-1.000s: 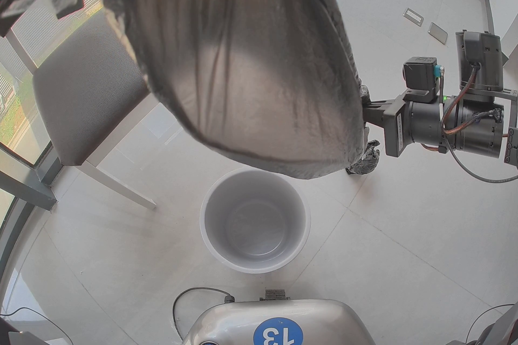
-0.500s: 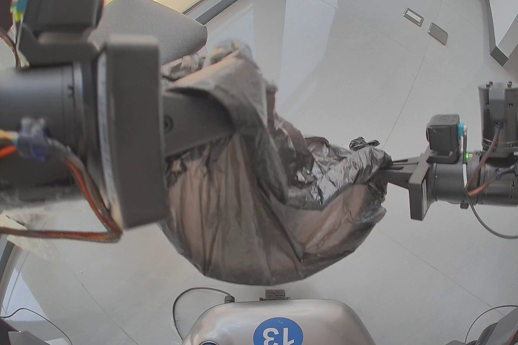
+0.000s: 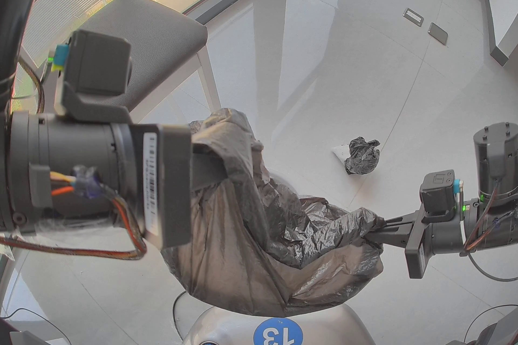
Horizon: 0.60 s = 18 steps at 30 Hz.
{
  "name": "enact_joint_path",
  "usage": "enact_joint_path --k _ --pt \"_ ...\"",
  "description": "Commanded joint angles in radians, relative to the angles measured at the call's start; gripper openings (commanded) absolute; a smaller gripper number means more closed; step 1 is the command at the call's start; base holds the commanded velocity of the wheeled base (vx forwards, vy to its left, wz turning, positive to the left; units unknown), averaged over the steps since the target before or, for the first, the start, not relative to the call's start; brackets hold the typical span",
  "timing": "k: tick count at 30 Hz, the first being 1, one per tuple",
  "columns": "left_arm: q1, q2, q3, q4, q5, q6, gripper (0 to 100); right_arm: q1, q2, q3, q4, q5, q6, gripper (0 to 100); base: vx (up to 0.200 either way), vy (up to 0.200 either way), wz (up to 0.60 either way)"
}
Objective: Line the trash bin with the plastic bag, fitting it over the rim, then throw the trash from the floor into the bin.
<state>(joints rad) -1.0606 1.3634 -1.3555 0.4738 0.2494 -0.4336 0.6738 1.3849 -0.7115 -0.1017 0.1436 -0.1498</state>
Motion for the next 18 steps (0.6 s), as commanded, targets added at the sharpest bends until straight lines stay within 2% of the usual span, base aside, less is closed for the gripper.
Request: enact_joint_path --k 1,7,10,13,18 --pt "0.007 0.039 0.006 0.003 -0.009 -0.042 0 0.013 0.029 0.027 0.013 0.002 -0.001 0 0.000 0.000 0.00" --pt "0.036 0.103 0.021 0.012 -0.058 -0.117 0 0.010 0.042 0.040 0.089 0.008 0.032 0 0.000 0.000 0.00" --pt "0.062 0.128 0.021 0.009 -0.091 -0.126 0 0.010 0.040 0.029 0.120 0.025 0.068 0 0.000 0.000 0.00" --pt "0.105 0.154 0.035 0.008 -0.142 -0.128 0 0.004 0.049 0.010 0.132 0.080 0.090 0 0.000 0.000 0.00" --pt "0.168 0.195 0.042 0.008 -0.185 -0.128 0 0.003 0.063 0.006 0.146 0.085 0.095 0 0.000 0.000 0.00"
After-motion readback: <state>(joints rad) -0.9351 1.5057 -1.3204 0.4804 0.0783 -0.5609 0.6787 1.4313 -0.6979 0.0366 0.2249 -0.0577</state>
